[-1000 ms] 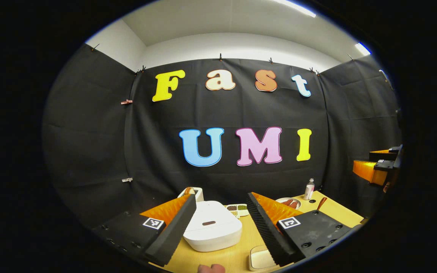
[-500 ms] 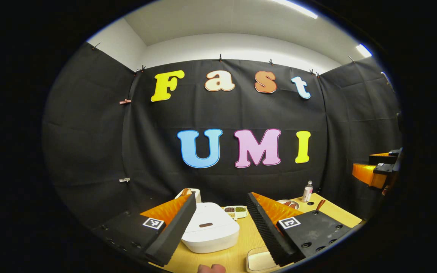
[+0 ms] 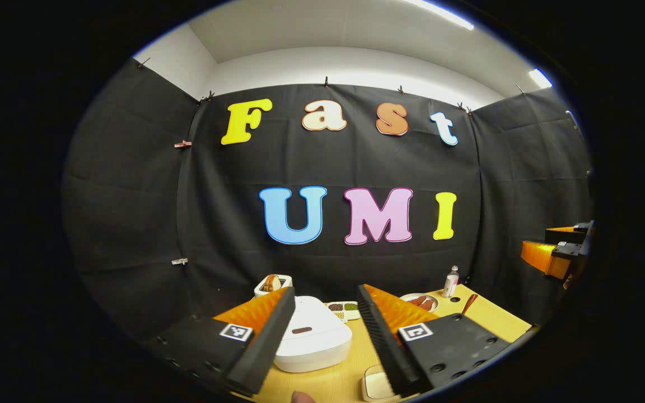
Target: Close the left gripper, press the button to open the rice cooker; take a wooden spoon from the chopstick holder with the right hand, scoop a spoonful of rice and pour it into the rice cooker, then put the wooden spoon back into the chopstick holder.
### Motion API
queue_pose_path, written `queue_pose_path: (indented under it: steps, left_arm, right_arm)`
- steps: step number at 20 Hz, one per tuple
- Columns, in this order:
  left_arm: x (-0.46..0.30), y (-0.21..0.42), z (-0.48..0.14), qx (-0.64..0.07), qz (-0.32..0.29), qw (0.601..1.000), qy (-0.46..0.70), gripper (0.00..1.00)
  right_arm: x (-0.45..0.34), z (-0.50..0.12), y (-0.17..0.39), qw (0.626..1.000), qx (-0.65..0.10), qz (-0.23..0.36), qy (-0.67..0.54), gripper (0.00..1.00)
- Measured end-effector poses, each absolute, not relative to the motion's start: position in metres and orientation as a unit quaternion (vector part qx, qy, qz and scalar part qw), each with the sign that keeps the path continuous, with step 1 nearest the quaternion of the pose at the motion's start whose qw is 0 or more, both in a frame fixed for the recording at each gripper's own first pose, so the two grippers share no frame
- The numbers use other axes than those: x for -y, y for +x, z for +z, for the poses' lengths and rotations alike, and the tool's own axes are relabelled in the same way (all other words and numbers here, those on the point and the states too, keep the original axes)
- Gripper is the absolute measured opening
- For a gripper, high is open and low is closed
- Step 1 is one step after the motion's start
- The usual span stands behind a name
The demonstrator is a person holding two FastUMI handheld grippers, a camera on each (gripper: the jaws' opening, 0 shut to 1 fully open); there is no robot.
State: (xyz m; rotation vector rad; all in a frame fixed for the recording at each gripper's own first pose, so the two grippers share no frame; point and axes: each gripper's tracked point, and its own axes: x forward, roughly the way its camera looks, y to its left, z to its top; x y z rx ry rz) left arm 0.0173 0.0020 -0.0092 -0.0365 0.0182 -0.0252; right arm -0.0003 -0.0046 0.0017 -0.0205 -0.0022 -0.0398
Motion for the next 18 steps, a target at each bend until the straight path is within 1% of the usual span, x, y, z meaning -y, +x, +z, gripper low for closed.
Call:
queue_pose_path:
  steps: [3, 4, 5, 6, 8, 9, 13, 15, 16, 17, 18]
  left_arm:
    - [-0.003, 0.021, -0.016, -0.022, -0.024, 0.999, -0.011, 0.36]
    - [-0.006, 0.021, -0.022, -0.031, -0.033, 0.999, -0.022, 0.23]
    - [-0.001, 0.024, -0.029, -0.037, -0.056, 0.997, -0.042, 0.09]
    - [-0.004, 0.026, -0.033, -0.04, -0.067, 0.995, -0.062, 0.11]
    - [-0.018, 0.038, -0.057, -0.067, -0.065, 0.992, -0.084, 0.03]
    - [-0.024, 0.046, -0.069, -0.081, -0.068, 0.99, -0.09, 0.06]
    - [-0.032, 0.087, -0.114, -0.141, -0.103, 0.976, -0.128, 0.06]
    - [-0.043, 0.112, -0.138, -0.168, -0.106, 0.97, -0.14, 0.06]
    - [-0.047, 0.123, -0.148, -0.179, -0.105, 0.968, -0.143, 0.03]
    - [-0.05, 0.133, -0.155, -0.188, -0.106, 0.965, -0.146, 0.03]
    - [-0.05, 0.141, -0.162, -0.197, -0.111, 0.963, -0.147, 0.06]
  right_arm:
    - [0.005, 0.001, -0.001, 1.0, 0.0, -0.023, -0.009, 0.98]
    - [0.005, 0.001, -0.002, 1.0, 0.0, -0.024, -0.011, 0.98]
    - [0.005, 0.001, -0.003, 1.0, 0.0, -0.025, -0.012, 0.98]
    - [0.004, 0.002, -0.004, 1.0, 0.001, -0.026, -0.013, 0.98]
    - [0.006, 0.001, -0.006, 0.999, 0.001, -0.029, -0.015, 0.98]
    - [0.006, 0.0, -0.007, 0.999, 0.0, -0.03, -0.015, 0.98]
    - [0.012, -0.007, -0.012, 0.999, -0.01, -0.037, -0.018, 0.98]
    - [0.019, -0.011, -0.015, 0.999, -0.015, -0.044, -0.022, 0.98]
    - [0.024, -0.012, -0.017, 0.998, -0.017, -0.048, -0.021, 0.98]
    - [0.027, -0.014, -0.019, 0.998, -0.02, -0.053, -0.022, 0.98]
    - [0.032, -0.016, -0.021, 0.998, -0.023, -0.059, -0.024, 0.98]
